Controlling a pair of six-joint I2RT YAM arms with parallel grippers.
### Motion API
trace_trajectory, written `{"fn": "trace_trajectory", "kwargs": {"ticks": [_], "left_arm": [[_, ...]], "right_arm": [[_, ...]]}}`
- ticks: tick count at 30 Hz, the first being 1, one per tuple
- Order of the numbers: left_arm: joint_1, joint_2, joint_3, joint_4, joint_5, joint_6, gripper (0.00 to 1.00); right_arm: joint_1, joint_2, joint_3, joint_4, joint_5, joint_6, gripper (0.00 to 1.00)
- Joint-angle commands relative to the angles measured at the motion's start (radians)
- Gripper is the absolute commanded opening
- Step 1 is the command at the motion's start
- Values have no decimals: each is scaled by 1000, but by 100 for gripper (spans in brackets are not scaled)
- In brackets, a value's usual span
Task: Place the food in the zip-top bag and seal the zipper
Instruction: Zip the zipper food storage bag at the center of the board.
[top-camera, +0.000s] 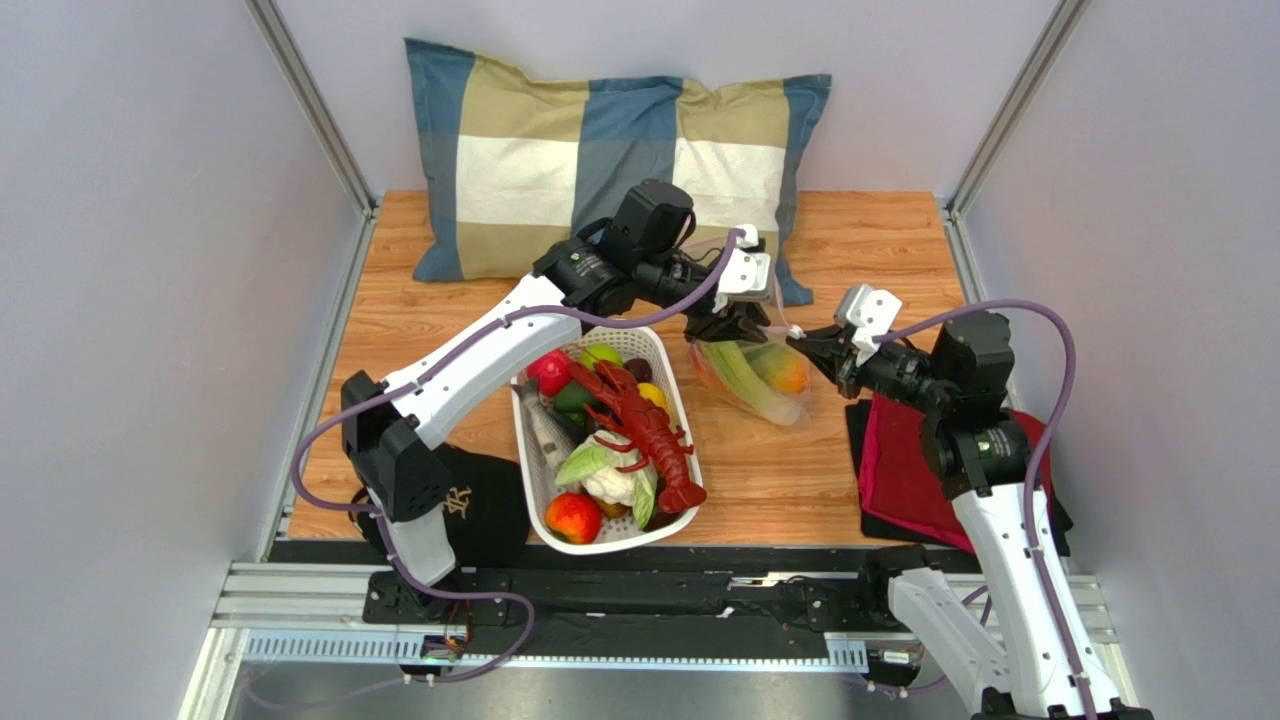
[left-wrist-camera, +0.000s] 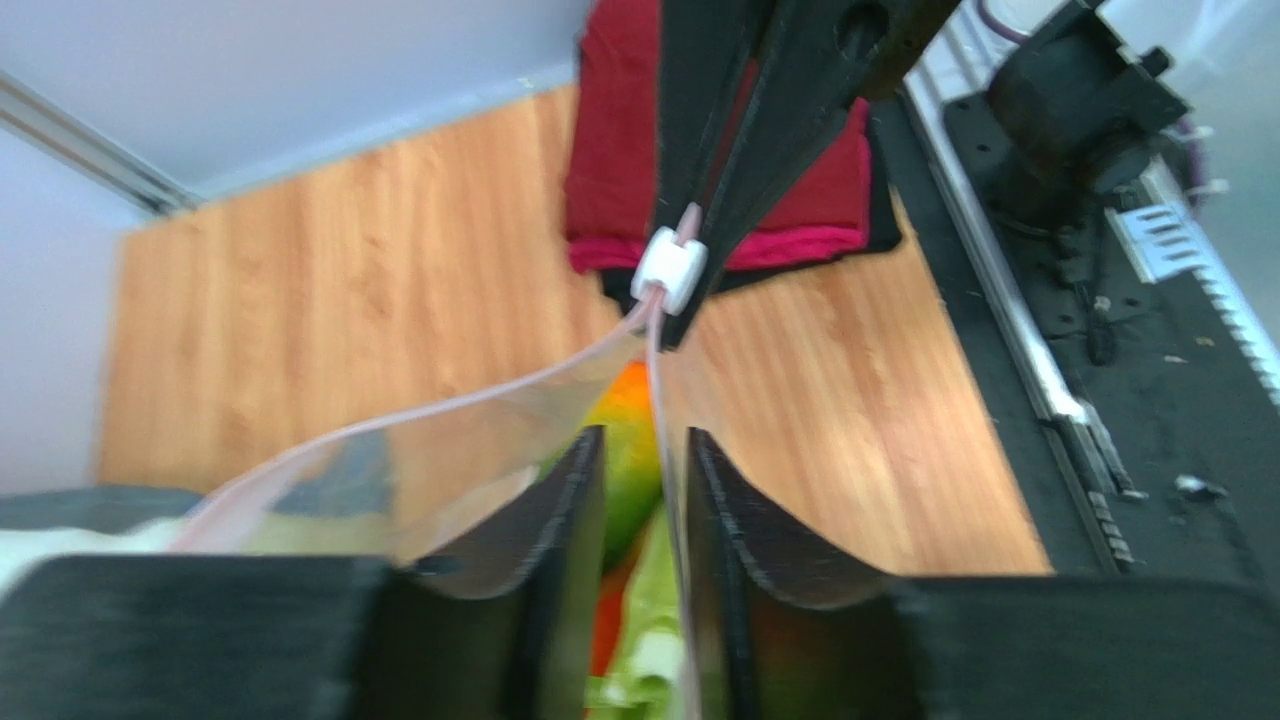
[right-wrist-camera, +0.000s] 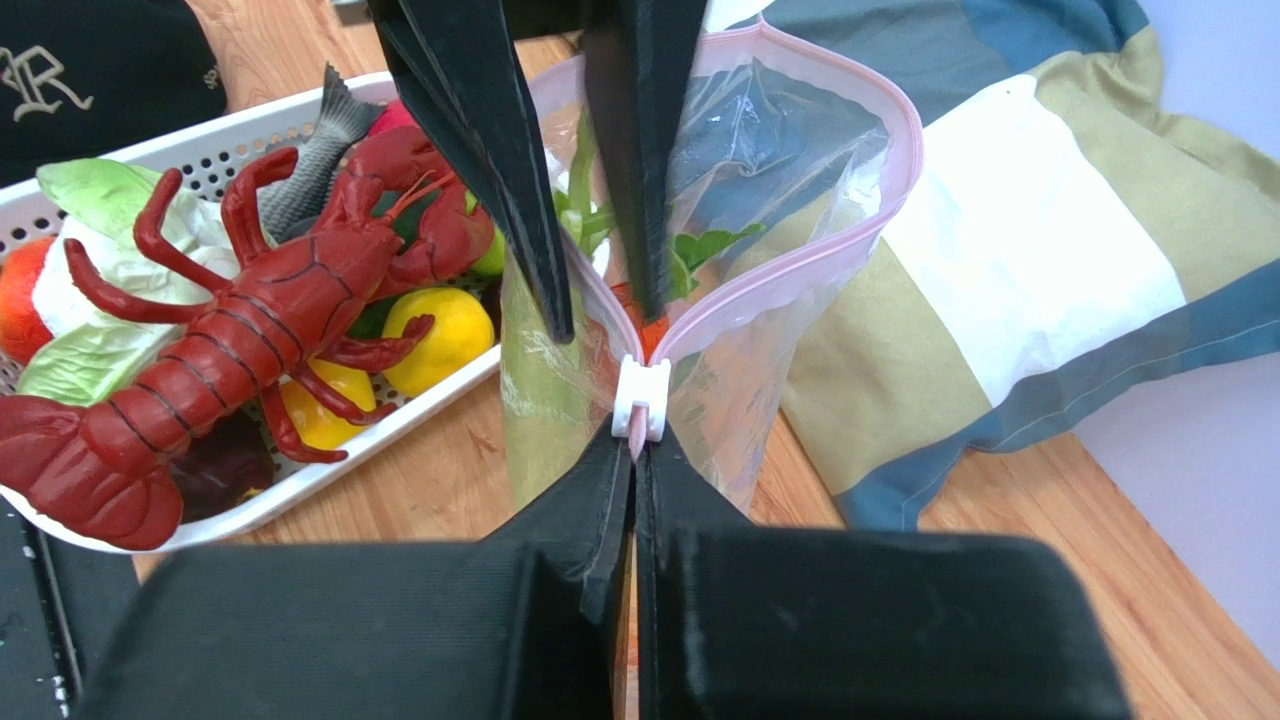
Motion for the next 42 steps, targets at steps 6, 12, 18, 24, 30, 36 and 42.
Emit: {"fn": "trace_trajectory", "kwargs": {"ticks": [6, 12, 18, 24, 30, 36, 42], "left_arm": [[-39, -133, -16, 116, 58, 256, 52], [-81, -79, 27, 62, 46, 325, 53], [-106, -15, 81, 45, 17, 330, 56], [-108, 31, 133, -27, -5, 357, 42], [-106, 46, 150, -70, -22, 374, 9], [-76, 45, 150, -76, -42, 366, 1], [-13, 51, 144, -116, -86, 406, 1]], "right_arm": [[7, -36, -16, 6, 11, -55, 0], [6, -46, -11, 2, 7, -53, 0], [5, -57, -17, 0, 5, -43, 0], [7, -72, -22, 0, 11, -36, 0], [7, -80, -27, -1, 28, -23, 0], [5, -102, -28, -20, 63, -18, 0], [5, -117, -28, -17, 144, 35, 0]]}}
